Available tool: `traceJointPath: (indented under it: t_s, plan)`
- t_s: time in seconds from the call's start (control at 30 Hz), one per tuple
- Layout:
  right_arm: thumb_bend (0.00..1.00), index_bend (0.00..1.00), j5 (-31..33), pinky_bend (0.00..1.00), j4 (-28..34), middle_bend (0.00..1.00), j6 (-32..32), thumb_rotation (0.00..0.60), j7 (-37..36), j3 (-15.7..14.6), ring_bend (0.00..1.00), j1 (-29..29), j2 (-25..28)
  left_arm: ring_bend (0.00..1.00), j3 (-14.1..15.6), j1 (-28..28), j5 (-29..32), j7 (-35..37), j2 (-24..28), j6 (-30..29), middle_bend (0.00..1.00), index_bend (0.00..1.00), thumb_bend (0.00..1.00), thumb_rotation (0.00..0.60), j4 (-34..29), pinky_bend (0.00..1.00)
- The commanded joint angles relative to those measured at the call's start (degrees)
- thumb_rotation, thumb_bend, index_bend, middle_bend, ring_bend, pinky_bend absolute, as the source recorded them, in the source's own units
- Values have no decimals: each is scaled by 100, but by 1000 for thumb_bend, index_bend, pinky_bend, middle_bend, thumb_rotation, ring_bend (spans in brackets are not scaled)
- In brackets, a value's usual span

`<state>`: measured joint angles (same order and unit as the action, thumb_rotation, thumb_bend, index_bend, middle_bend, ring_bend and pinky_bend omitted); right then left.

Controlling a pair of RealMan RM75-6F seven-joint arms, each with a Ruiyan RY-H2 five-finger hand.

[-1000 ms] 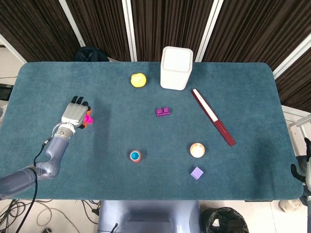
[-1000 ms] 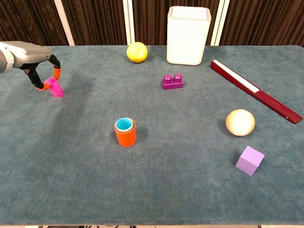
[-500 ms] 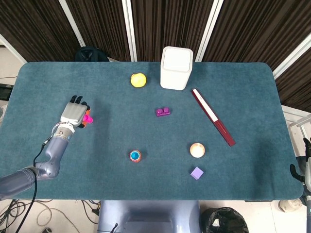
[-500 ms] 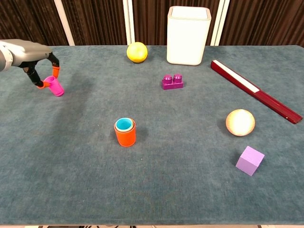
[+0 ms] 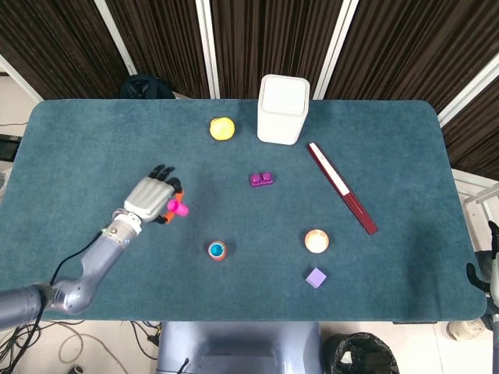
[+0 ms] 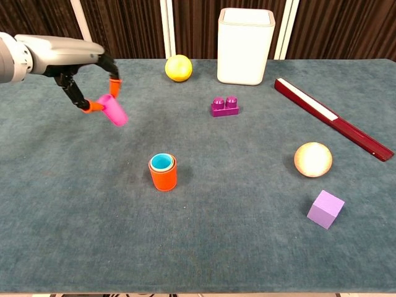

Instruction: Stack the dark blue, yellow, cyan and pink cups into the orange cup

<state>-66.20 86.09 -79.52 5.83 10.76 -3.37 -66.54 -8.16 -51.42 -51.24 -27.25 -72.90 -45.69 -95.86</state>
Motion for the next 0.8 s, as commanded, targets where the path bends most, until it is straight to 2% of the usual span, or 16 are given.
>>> traceJointPath:
  t_s: [0.03,0.2,0.37,0.8]
  plan:
    - [420,36,-11,24,9,0,-17,600,-6,4,36,5,11,0,46,-74,-115,-5,358,149,246,491,364,600,-728,0]
    - [420,36,-23,24,30,0,-38,600,-29,5,36,19,38,0,134,-150,-260,-2,408,277,247,491,364,600,-1179,0]
    - [420,36,-14,24,45,0,-53,600,-62,19,36,33,67,0,223,-198,-351,-49,353,276,247,491,364,600,-1340,0]
    - [419,36,17,24,65,0,-102,600,-132,61,36,63,110,0,309,-321,-376,-161,160,125,246,491,364,600,-1299,0]
